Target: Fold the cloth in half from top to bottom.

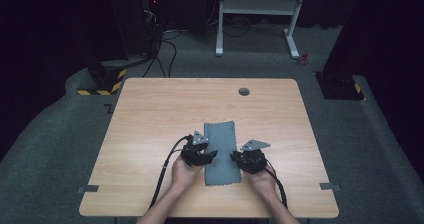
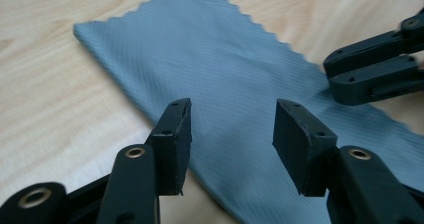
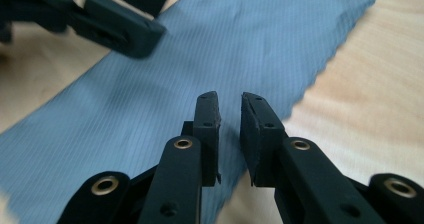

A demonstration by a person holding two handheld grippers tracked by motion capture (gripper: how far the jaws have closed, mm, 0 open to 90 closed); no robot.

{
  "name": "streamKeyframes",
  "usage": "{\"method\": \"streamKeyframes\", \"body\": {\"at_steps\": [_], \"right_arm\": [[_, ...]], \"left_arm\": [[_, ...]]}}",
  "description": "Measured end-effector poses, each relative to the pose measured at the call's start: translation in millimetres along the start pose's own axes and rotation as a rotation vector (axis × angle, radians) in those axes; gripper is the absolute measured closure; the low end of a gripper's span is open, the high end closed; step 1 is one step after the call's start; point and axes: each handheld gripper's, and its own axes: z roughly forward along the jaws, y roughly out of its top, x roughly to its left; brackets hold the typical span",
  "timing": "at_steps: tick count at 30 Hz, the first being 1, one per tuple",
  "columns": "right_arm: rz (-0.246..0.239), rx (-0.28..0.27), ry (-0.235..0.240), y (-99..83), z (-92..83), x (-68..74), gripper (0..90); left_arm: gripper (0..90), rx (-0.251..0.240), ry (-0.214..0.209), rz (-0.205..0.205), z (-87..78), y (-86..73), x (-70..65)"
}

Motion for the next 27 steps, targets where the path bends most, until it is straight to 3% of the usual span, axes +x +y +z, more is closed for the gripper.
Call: {"method": "streamKeyframes", "body": {"at_steps": [2,4,7,13,20,27], "right_arm": [[0.006,0.012,-0.003,6.8,6.3,-2.5,78.3],[0.011,0.018,-0.006,12.6,11.1,-4.7,78.5],[-0.005,0.039,-0.030,17.3,16.9,-10.6,78.4],[-0.002,0.060,-0.077,24.3,20.5,-25.7,75.6],[0.023,0.034,-0.116,38.0,31.2,-37.6,72.5],[0.098,0.035,-0.169,47.3,43.3,-48.9,71.7]], "left_arm": [[50.6,0.022,0.018,0.006,6.5,5.2,4.6],[51.3,0.060,0.071,0.018,12.4,10.7,10.0],[51.3,0.094,0.106,-0.001,19.4,15.9,20.1],[51.2,0.055,0.150,-0.066,24.2,16.5,37.2],[51.5,0.082,0.164,-0.080,29.9,26.3,51.9],[53.6,0.086,0.182,-0.116,37.0,34.9,63.0]]}}
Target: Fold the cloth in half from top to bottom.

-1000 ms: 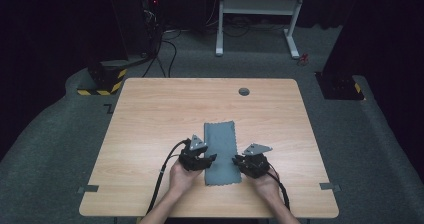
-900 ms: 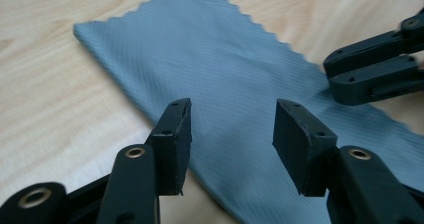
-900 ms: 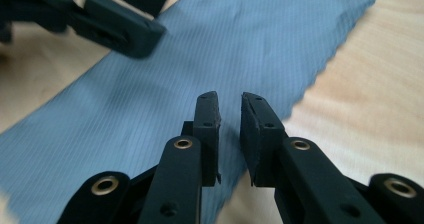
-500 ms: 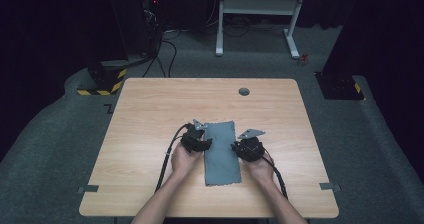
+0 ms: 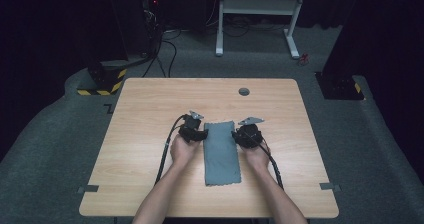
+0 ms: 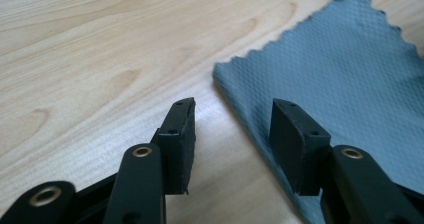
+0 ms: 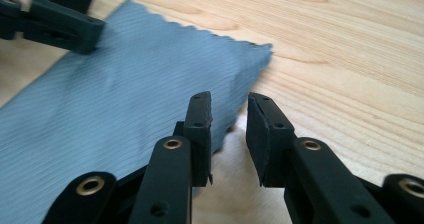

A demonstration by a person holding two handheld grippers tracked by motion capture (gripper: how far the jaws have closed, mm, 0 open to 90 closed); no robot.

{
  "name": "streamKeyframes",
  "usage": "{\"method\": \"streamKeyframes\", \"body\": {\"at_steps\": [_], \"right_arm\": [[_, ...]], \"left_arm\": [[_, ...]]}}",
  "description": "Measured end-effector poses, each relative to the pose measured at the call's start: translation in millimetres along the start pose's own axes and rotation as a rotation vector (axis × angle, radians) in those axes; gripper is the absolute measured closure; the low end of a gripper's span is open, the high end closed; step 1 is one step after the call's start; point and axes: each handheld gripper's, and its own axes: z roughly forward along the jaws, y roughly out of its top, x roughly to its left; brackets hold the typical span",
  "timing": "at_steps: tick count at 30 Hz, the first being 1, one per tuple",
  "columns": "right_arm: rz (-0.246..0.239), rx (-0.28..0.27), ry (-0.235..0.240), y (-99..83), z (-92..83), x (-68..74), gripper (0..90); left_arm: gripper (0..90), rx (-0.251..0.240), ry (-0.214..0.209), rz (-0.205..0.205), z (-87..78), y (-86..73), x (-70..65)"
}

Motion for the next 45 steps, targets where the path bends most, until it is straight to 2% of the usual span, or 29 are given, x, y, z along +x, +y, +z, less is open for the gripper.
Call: {"method": "streamKeyframes", "body": {"at_steps": [2,4,5,9,12,14,16,18,22,24,27,29,31,33,34,39,42,44,45], "right_arm": [[0.011,0.011,-0.013,3.9,4.9,-3.3,71.8],[0.027,-0.001,-0.027,6.7,8.3,-5.4,71.8],[0.038,0.017,-0.021,8.6,10.8,-6.7,71.8],[0.018,0.026,-0.031,14.7,19.0,-4.9,71.8],[0.034,0.031,-0.029,19.2,24.2,-4.3,71.6],[0.027,0.040,-0.029,23.4,27.2,-5.6,71.1],[0.045,0.030,-0.034,24.7,30.0,-7.2,70.9],[0.047,0.023,-0.035,25.6,31.8,-8.7,70.9],[0.034,0.072,-0.042,35.0,35.1,-8.7,71.1],[0.034,0.060,-0.042,34.5,36.4,-9.0,74.0],[0.060,0.060,-0.015,34.6,36.2,-11.8,83.5],[0.057,0.062,-0.003,34.6,36.1,-13.4,87.5],[0.047,0.067,-0.006,34.9,35.7,-12.1,88.6],[0.020,0.069,-0.027,35.2,34.3,-10.3,89.3],[0.022,0.065,-0.029,35.2,32.6,-9.3,89.4],[0.019,0.020,-0.020,41.4,19.3,-9.9,89.5],[0.011,0.002,-0.015,45.4,12.0,-10.2,89.6],[0.023,-0.013,-0.011,46.8,7.7,-12.9,89.6],[0.031,-0.017,-0.006,47.2,5.8,-15.5,89.6]], "left_arm": [[54.1,0.000,0.008,-0.003,2.2,2.8,1.5],[55.3,-0.010,0.014,-0.002,3.9,3.2,2.1],[56.0,-0.008,0.018,0.002,4.7,4.1,1.1],[57.5,0.010,0.008,0.006,5.6,7.8,3.1],[59.7,0.003,0.005,-0.006,6.3,8.0,4.2],[61.1,0.005,0.002,-0.016,6.8,9.1,5.2],[62.3,0.013,0.020,-0.003,7.7,10.6,2.3],[65.5,0.014,0.021,-0.007,8.5,12.0,0.5],[70.5,0.011,0.006,0.007,8.3,11.5,0.5],[74.1,0.011,-0.005,0.002,8.4,11.6,0.3],[81.5,0.007,-0.040,-0.020,9.2,11.7,1.7],[86.6,0.006,-0.074,-0.055,10.0,11.6,5.1],[88.6,0.004,-0.091,-0.070,10.5,11.5,7.5],[89.0,-0.002,-0.098,-0.048,10.7,11.3,8.1],[89.1,-0.009,-0.099,-0.040,10.3,11.3,7.4],[89.5,-0.036,-0.117,-0.056,5.5,15.2,12.9],[89.6,-0.057,-0.124,-0.049,1.1,23.7,13.8],[89.7,-0.083,-0.131,-0.054,-3.1,30.0,15.2],[89.6,-0.088,-0.135,-0.044,-5.1,33.4,15.0]]}}
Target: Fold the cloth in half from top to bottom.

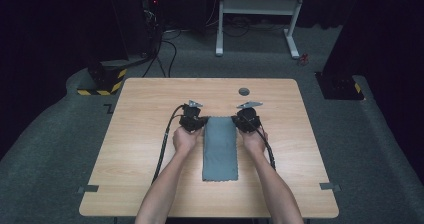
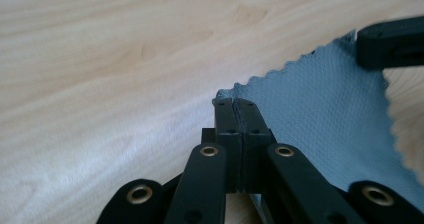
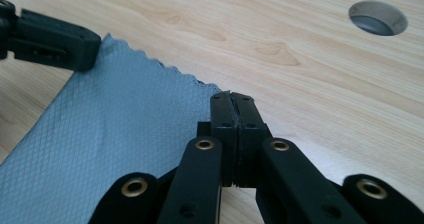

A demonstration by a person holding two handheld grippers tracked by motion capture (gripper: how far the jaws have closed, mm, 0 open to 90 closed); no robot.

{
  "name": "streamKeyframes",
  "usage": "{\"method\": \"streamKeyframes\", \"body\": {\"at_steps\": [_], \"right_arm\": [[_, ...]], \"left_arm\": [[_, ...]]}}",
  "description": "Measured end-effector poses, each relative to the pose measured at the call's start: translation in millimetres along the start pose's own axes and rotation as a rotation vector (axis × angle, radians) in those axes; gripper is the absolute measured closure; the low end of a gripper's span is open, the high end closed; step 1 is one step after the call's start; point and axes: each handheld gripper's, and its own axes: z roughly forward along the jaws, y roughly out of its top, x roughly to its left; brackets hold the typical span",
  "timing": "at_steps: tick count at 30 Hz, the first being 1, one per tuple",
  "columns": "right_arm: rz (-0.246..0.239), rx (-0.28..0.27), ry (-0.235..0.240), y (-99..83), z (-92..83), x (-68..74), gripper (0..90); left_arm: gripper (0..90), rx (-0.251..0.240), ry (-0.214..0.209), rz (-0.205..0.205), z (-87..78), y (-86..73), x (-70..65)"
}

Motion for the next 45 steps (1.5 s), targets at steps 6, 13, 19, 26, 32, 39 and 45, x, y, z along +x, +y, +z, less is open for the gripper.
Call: {"method": "streamKeyframes", "body": {"at_steps": [6,13,19,26,32,39,45], "right_arm": [[0.021,-0.043,0.027,8.9,-13.2,-9.3,89.7],[-0.012,-0.029,0.054,1.4,-14.8,-0.7,89.7],[-0.050,-0.018,0.071,-3.4,-21.1,5.8,89.7],[-0.077,-0.014,0.097,-12.4,-27.3,12.9,89.7],[-0.065,-0.013,0.125,-21.9,-28.4,13.8,89.6],[-0.052,0.001,0.141,-33.8,-30.8,13.3,89.6],[-0.052,0.020,0.154,-49.9,-30.1,14.5,89.6]], "left_arm": [[89.6,-0.034,-0.016,0.038,-9.7,6.4,-4.5],[89.5,0.003,-0.035,0.097,-12.2,0.4,-6.7],[89.5,0.001,-0.055,0.143,-19.3,-4.0,-13.4],[89.5,-0.002,-0.068,0.126,-24.1,-18.5,-17.0],[89.6,0.008,-0.084,0.134,-26.1,-27.4,-16.6],[89.5,0.033,-0.077,0.166,-29.7,-37.5,-22.8],[89.5,0.042,-0.099,0.151,-28.9,-48.7,-24.0]]}}
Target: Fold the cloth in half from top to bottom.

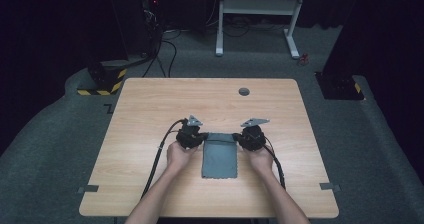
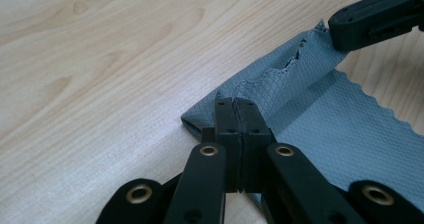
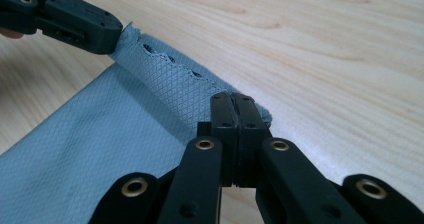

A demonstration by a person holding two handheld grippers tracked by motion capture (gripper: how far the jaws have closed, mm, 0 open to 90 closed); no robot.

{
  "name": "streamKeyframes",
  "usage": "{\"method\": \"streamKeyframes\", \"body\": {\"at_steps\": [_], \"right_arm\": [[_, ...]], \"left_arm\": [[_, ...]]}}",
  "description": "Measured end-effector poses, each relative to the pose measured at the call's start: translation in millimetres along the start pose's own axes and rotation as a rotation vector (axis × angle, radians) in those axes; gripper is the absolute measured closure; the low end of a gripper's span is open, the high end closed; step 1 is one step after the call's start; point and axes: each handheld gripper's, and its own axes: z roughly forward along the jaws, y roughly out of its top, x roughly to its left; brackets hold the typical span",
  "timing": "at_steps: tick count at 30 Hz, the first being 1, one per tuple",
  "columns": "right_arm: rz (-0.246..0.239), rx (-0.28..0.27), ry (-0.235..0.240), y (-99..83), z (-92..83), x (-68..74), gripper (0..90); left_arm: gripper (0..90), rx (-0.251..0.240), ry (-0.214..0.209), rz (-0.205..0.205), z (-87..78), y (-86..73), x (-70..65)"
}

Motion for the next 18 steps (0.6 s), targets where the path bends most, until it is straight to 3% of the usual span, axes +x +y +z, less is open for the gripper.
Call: {"method": "streamKeyframes", "body": {"at_steps": [7,12,18], "right_arm": [[-0.020,0.001,0.007,-8.9,-1.4,6.1,89.7],[-0.034,-0.004,0.017,-14.0,-6.0,12.1,89.6],[-0.017,-0.010,0.026,-22.2,-10.2,16.3,89.6]], "left_arm": [[89.5,-0.030,-0.022,-0.036,-5.9,-12.4,-5.2],[89.5,-0.027,-0.023,-0.025,-8.4,-20.5,-10.0],[89.8,-0.032,-0.041,-0.028,-12.9,-24.6,-14.9]]}}
